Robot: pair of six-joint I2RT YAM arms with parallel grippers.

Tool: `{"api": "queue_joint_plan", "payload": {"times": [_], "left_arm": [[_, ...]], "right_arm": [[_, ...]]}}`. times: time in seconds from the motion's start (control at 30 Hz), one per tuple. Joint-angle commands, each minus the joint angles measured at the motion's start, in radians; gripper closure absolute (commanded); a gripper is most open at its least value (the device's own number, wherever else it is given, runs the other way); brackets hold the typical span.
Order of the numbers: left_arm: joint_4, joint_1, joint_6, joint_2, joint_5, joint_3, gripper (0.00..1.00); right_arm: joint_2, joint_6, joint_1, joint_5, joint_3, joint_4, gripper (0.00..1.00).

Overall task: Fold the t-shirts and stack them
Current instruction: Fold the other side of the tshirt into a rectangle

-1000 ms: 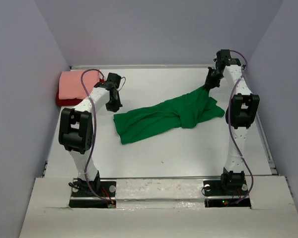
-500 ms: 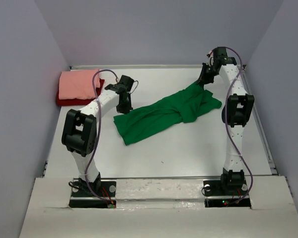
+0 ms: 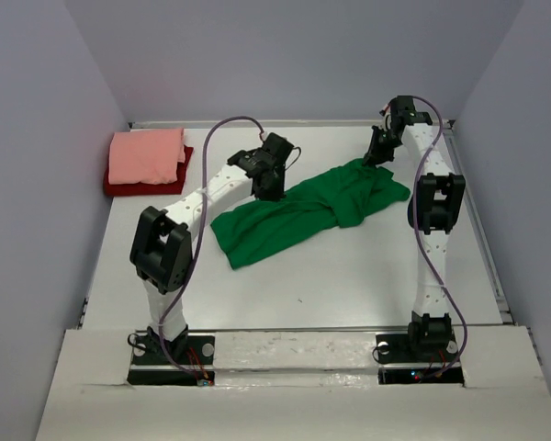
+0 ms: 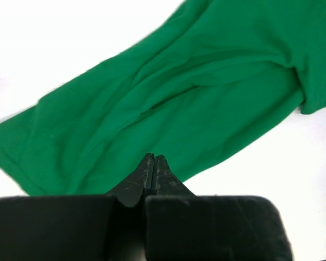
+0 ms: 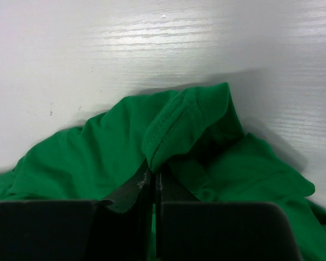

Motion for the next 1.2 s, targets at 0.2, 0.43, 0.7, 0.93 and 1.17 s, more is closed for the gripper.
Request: {"api": "queue_joint_plan", "payload": {"times": [0.2,0.43,0.7,0.93,1.17], "left_arm": [[0.034,-0.087,0.026,0.262,0.063,0.203,1.00],[-0.002,-0.098,0.071,0.415,0.061,0.433,1.00],[0.020,-0.110,0.054,0.451,0.123,0.454,1.00],[0.043,-0.148,0.037,0.412,0.195,0.402,1.00],[0.083,-0.176,0.054,0.398,0.253,0.353,1.00]], "right_arm": [[-0.055,-0.016,0.003,0.003,-0.004,0.006,1.00],[-0.087,-0.009,0.003,-0.014,-0.030,0.011,1.00],[-0.078,-0.009,0.003,-0.006,-0.014,0.006,1.00],[-0.053,-0.004,0.003,-0.006,0.025,-0.007,1.00],[-0.058,-0.006,0.003,-0.003,0.015,-0.006,1.00]]}}
